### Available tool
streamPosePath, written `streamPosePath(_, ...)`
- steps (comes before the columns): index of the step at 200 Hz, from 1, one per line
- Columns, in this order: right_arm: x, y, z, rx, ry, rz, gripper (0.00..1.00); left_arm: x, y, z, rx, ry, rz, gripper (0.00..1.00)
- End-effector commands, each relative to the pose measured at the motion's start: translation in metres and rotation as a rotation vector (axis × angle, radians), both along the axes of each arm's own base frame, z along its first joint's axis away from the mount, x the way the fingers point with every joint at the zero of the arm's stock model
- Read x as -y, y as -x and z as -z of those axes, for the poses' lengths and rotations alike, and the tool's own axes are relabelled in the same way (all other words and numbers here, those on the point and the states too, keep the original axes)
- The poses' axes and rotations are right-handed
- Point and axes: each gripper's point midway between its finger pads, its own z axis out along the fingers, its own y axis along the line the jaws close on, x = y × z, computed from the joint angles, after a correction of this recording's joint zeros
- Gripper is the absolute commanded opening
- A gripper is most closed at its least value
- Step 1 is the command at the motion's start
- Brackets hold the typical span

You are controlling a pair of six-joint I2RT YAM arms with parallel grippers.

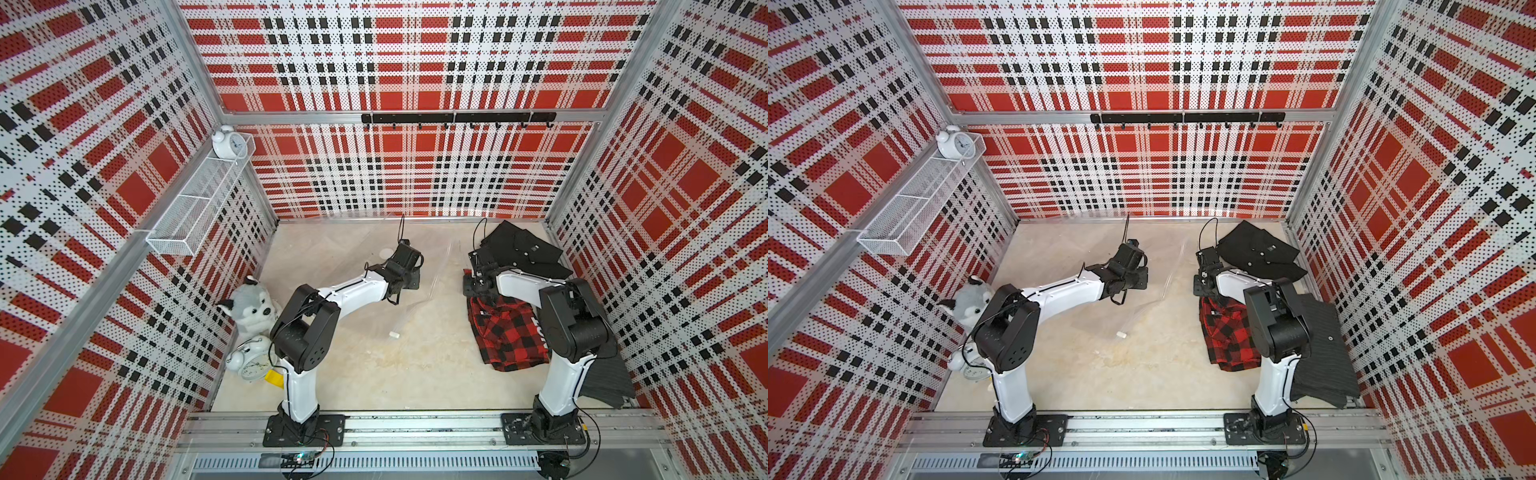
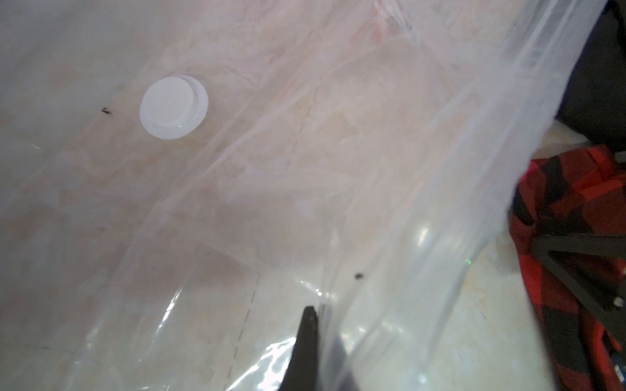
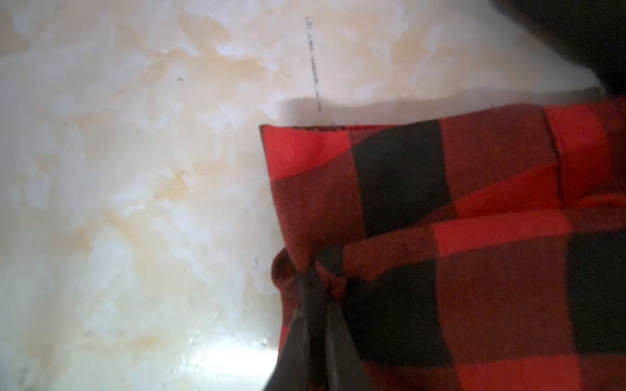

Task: Place the folded shirt into the vacuum bag
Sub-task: Pick up the shirt from the center of the board.

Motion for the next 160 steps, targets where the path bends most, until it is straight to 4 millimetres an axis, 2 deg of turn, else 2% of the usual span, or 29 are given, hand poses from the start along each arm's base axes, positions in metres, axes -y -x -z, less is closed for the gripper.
streamPosePath(1,0.005,0.033,0.024,-0.135,-0.004,-0.031,0.00,0.019,-0.002,-0.006,0.014,0.036,0.018,0.00)
streamPosePath(18,0.008,0.035,0.014,-0.101,-0.031,-0.029,0.00,0.026,0.001,-0.007,0.010,0.050,0.023,0.00)
streamPosePath(55,0.006,0.039,-0.022,0.025,-0.118,-0.036,0.00,0.051,0.011,-0.009,0.006,0.113,0.060,0.00)
streamPosePath(110,0.000,0.048,-0.064,0.179,-0.235,-0.040,0.00,0.077,0.016,0.000,-0.017,0.150,0.081,0.00)
streamPosePath(160,-0.008,0.049,-0.109,0.322,-0.355,-0.035,0.00,0.083,0.018,0.007,-0.027,0.153,0.083,0.00)
